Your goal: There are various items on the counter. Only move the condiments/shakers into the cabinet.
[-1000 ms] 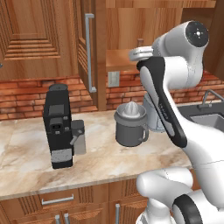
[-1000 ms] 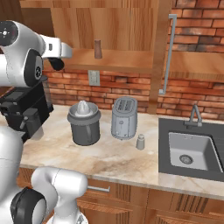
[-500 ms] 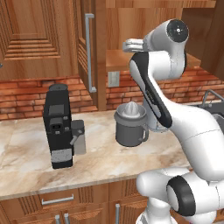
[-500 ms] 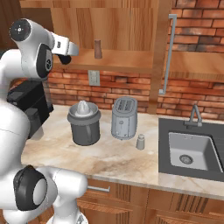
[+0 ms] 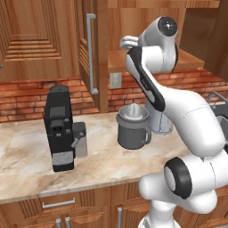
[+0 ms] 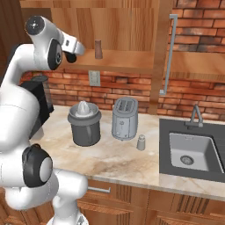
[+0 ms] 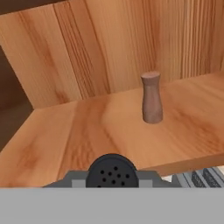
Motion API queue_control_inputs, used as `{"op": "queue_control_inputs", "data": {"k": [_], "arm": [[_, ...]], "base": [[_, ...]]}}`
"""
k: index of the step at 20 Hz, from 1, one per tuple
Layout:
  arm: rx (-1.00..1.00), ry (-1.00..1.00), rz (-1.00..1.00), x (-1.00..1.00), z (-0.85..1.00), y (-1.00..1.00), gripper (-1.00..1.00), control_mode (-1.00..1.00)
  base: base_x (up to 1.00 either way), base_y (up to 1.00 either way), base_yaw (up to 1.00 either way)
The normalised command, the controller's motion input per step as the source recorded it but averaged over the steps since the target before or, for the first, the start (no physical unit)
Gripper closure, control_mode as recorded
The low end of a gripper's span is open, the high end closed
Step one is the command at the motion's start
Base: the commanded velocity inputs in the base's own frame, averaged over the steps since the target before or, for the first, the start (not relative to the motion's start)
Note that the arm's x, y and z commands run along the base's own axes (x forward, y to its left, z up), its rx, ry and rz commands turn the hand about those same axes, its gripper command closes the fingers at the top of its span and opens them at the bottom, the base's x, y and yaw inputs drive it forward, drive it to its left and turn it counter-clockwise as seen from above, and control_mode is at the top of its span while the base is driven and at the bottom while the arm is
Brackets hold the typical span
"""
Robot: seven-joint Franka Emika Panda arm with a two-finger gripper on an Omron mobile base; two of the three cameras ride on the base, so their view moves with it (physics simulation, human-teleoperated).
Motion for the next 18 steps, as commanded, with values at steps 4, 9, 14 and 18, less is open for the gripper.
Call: {"op": "queue_control_inputs", "data": {"k": [4,9,14,18], "arm": [[0.00,0.23,0.00,0.58,-0.08,0.02,1.00,-1.00],[0.00,0.08,0.00,0.45,0.00,0.04,1.00,-1.00],[-0.03,-0.01,0.00,0.02,0.00,0.15,1.00,-1.00],[-0.02,-0.03,0.00,0.02,0.00,0.04,1.00,-1.00]], "base": [[0.00,0.00,0.00],[0.00,0.00,0.00],[0.00,0.00,0.00],[0.00,0.00,0.00]]}}
